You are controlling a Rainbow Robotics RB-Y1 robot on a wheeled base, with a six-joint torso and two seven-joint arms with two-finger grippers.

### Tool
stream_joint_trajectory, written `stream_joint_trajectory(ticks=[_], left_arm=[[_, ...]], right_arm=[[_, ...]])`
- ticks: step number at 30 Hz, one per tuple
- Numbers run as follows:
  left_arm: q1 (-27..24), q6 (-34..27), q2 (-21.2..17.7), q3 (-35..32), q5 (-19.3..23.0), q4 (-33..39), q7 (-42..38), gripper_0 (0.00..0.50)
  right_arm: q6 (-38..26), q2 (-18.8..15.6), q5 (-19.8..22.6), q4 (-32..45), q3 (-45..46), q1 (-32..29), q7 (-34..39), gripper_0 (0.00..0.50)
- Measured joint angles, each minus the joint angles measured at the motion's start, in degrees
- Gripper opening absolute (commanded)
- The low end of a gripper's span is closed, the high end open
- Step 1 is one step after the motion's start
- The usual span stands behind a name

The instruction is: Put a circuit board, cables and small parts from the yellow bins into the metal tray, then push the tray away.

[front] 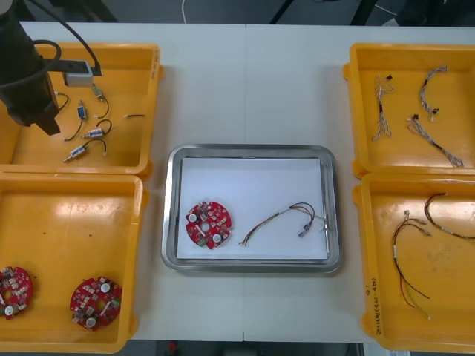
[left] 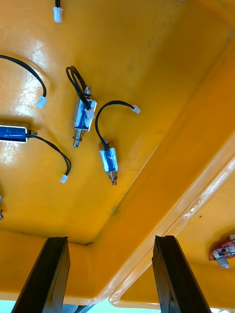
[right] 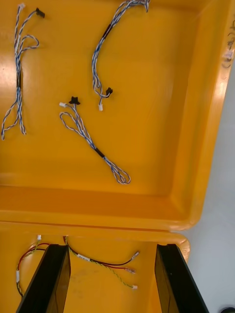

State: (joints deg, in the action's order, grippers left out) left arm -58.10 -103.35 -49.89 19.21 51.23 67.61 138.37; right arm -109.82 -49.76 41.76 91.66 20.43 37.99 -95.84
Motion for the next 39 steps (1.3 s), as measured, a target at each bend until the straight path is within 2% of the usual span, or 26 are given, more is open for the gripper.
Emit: stream_joint_trajectory(ticks=[10, 19, 28, 32, 39], left_arm=[[1.2, 4.4, 0.0, 0.0, 0.9, 0.0, -0.4, 0.500], [4.5, 7.1, 0.0, 0.0, 1.5, 0.0, -0.5, 0.500], [7.1, 12.7, 0.0, 0.8, 1.6, 0.0, -0.5, 0.500], [7.8, 13.4, 0.0, 1.0, 1.6, 0.0, -0.5, 0.500], [8.7, 16.4, 0.0, 2.6, 1.6, 0.1, -0.5, 0.500]], right_arm=[[0.0, 0.0, 1.7, 7.5, 0.0, -6.4, 0.0, 0.500], [0.0, 0.0, 3.3, 7.7, 0.0, -7.3, 0.0, 0.500], [0.0, 0.0, 3.3, 7.7, -0.2, -7.6, 0.0, 0.500], [0.1, -0.2, 3.4, 7.5, -1.4, -7.7, 0.0, 0.500], [3.7, -0.6, 3.9, 5.1, -4.1, -7.8, 0.0, 0.500]])
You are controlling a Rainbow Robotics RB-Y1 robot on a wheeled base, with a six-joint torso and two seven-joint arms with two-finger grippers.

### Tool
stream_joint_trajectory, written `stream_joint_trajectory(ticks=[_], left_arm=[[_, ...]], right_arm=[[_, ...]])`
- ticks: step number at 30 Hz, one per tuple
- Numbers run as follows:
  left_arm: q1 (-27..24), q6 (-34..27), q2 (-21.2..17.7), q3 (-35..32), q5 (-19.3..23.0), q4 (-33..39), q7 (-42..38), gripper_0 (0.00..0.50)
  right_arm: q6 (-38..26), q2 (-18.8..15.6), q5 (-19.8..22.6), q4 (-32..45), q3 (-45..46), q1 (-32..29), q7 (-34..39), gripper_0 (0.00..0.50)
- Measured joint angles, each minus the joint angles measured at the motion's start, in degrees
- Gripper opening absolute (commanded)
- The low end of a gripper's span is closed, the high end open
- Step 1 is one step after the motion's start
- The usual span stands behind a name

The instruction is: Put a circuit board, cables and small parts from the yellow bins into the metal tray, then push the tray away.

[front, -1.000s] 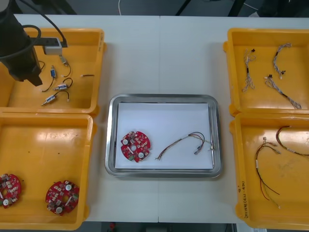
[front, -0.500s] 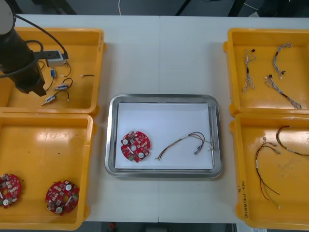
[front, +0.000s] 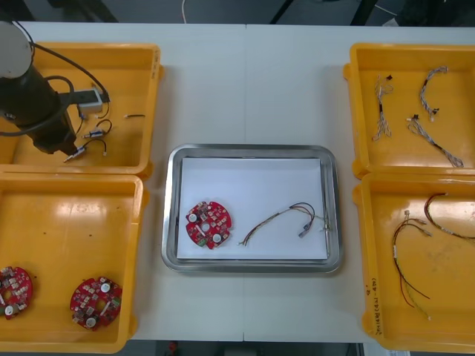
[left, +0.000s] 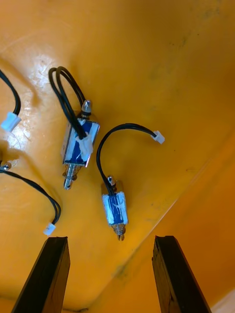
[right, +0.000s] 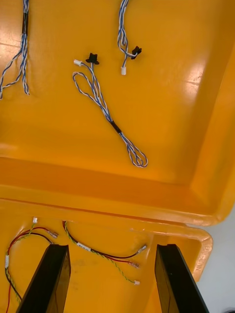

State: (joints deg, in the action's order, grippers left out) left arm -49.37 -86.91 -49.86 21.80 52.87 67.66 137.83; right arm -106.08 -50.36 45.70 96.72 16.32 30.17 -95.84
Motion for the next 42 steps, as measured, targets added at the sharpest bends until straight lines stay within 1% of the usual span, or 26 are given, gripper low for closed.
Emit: stream_joint_trajectory(ticks=[3, 7, 9, 12, 15, 23, 25, 30, 36, 40, 42], left_arm=[[0.0, 1.1, 0.0, 2.0, 0.0, 0.0, -0.1, 0.500], [0.0, 2.4, 0.0, 3.7, 0.0, 0.0, -0.5, 0.500], [0.0, 2.9, 0.0, 4.3, 0.0, 0.0, -2.3, 0.500], [0.0, 3.7, 0.0, 5.1, -0.1, 0.0, -7.5, 0.500], [0.0, 4.3, 0.1, 5.4, -0.1, 0.0, -11.3, 0.500], [0.0, 6.6, 0.2, 6.3, -0.2, -0.9, -11.7, 0.500], [0.0, 6.9, 0.3, 6.5, -0.2, -1.3, -11.7, 0.500], [0.0, 8.1, 0.8, 6.5, -0.3, -3.7, -11.7, 0.500], [0.0, 8.3, 1.2, 6.5, -0.3, -4.6, -11.7, 0.500], [0.0, 8.5, 1.2, 6.7, -0.3, -4.6, -11.7, 0.500], [0.0, 8.5, 1.3, 6.9, -0.3, -4.6, -11.7, 0.500]], right_arm=[[1.8, -0.6, 0.5, -0.7, -1.1, 0.0, 0.0, 0.500], [5.3, -2.4, 1.7, -2.2, -3.7, 0.0, 0.0, 0.500], [6.9, -3.1, 3.2, -3.9, -4.6, 0.0, 0.0, 0.500], [7.9, -3.5, 4.7, -7.0, -5.1, 0.1, -0.1, 0.500], [8.3, -3.5, 4.8, -9.3, -5.6, 0.4, -0.5, 0.500], [10.9, -3.5, 4.4, -13.2, -10.7, 3.2, -1.1, 0.500], [11.4, -3.5, 4.4, -14.9, -11.8, 4.4, -2.7, 0.500], [13.1, -3.5, 4.4, -20.7, -12.7, 7.4, -14.6, 0.500], [16.2, -3.5, 4.1, -24.7, -14.6, 9.6, -15.8, 0.500], [17.6, -3.5, 4.0, -25.7, -17.6, 10.7, -18.2, 0.500], [18.0, -3.5, 3.7, -25.8, -19.0, 11.1, -18.3, 0.500]])
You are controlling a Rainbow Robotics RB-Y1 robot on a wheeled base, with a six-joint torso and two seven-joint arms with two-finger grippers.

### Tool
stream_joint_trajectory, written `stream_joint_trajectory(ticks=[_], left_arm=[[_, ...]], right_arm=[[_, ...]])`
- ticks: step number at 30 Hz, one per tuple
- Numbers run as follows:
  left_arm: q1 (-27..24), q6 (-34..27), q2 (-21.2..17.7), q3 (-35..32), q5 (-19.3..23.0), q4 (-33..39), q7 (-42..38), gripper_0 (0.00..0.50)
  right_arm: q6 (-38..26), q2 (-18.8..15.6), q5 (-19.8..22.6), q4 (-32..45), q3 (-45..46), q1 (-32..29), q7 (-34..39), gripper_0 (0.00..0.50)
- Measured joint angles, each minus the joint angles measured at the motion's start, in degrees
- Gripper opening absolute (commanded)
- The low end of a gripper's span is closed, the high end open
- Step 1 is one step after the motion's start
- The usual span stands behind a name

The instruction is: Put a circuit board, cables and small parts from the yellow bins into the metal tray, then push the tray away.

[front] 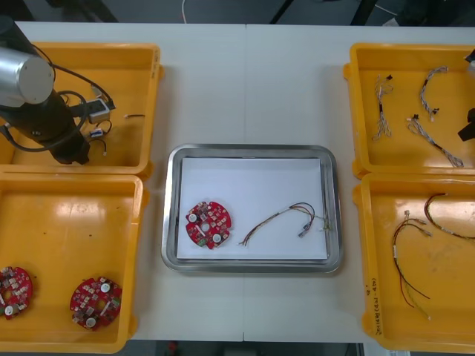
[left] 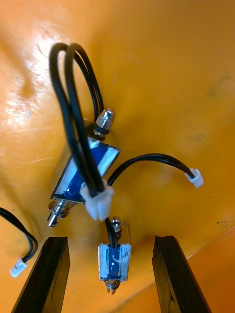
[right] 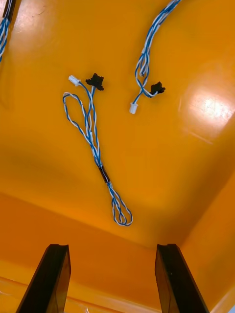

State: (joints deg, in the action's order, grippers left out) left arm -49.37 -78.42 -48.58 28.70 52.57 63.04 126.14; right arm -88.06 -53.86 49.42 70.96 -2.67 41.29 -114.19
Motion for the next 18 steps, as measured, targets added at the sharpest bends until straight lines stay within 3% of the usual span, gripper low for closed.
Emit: stream_joint_trajectory(ticks=[3, 4, 5, 6, 7, 18], left_arm=[[0.0, 0.5, 0.0, 0.4, 0.0, 0.0, 0.0, 0.500], [0.0, 0.8, 0.0, 0.7, 0.0, 0.0, 0.0, 0.439], [0.0, 1.1, 0.0, 1.0, 0.0, 0.0, 0.0, 0.354], [0.0, 1.3, 0.0, 1.2, 0.0, 0.0, 0.0, 0.085], [0.0, 1.5, 0.0, 1.4, 0.0, 0.0, 0.0, 0.000], [0.0, 1.5, 0.0, 1.6, 0.0, 0.0, 0.0, 0.000]], right_arm=[[0.6, 0.0, -0.2, -0.1, -1.4, 0.3, 0.0, 0.500], [0.7, 0.0, -0.2, -0.2, -1.6, 0.3, 0.0, 0.500], [0.8, 0.0, -0.2, -0.5, -1.6, 0.3, -0.1, 0.500], [1.0, 0.0, -0.2, -0.9, -1.7, 0.3, -0.2, 0.500], [1.1, 0.0, -0.2, -1.4, -1.7, 0.3, -0.5, 0.500], [3.9, 0.2, -0.2, -7.3, -1.7, 1.1, -4.0, 0.500]])
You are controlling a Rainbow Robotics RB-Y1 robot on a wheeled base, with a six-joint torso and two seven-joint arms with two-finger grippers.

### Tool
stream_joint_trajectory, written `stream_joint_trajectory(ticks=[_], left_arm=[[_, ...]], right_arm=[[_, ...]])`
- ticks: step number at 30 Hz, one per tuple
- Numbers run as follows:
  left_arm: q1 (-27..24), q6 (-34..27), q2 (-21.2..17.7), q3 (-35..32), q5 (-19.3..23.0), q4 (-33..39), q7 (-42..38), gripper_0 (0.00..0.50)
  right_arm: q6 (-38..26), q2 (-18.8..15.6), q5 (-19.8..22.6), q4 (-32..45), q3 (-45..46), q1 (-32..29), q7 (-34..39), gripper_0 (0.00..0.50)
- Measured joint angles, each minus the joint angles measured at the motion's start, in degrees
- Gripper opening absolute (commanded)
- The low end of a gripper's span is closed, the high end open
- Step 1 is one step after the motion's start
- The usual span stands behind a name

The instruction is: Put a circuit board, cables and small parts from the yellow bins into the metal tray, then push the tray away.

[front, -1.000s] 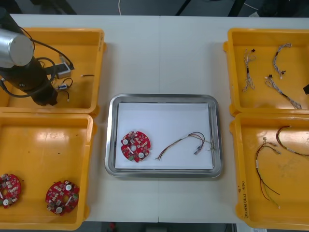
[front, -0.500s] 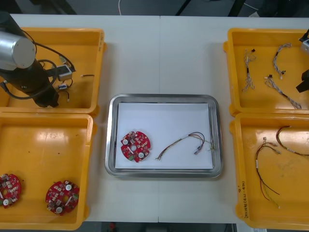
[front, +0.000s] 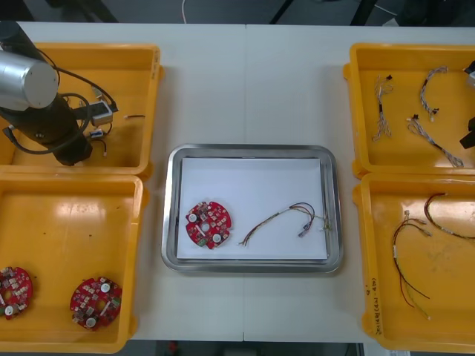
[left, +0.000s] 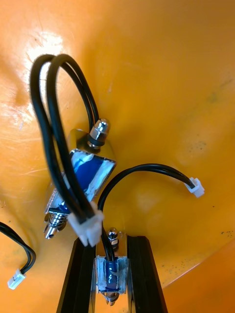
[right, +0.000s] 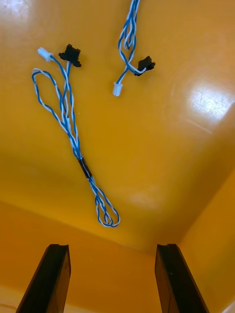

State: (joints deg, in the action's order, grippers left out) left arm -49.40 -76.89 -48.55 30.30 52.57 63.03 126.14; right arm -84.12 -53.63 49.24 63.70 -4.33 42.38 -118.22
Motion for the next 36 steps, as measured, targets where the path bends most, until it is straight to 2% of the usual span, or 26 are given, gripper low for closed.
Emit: stream_joint_trajectory(ticks=[9, 20, 28, 36], left_arm=[[-0.1, -0.5, 0.0, -0.1, 0.0, 0.0, 0.0, 0.000], [-0.2, -7.1, 0.0, -5.2, 0.0, 0.0, 0.0, 0.000], [-1.4, -11.0, 0.0, -8.7, 0.0, 0.3, 0.0, 0.000], [-1.5, -18.1, -0.2, -14.2, -1.5, 5.1, 0.0, 0.000]], right_arm=[[3.1, 1.6, -1.1, -5.3, 0.0, 2.8, -1.5, 0.500], [4.9, 3.6, -2.0, -11.9, 0.0, 5.4, -9.1, 0.500], [6.4, 5.5, -2.9, -14.1, -0.1, 6.0, -9.5, 0.500], [8.9, 5.9, -3.0, -14.1, -4.2, 6.0, -9.5, 0.500]])
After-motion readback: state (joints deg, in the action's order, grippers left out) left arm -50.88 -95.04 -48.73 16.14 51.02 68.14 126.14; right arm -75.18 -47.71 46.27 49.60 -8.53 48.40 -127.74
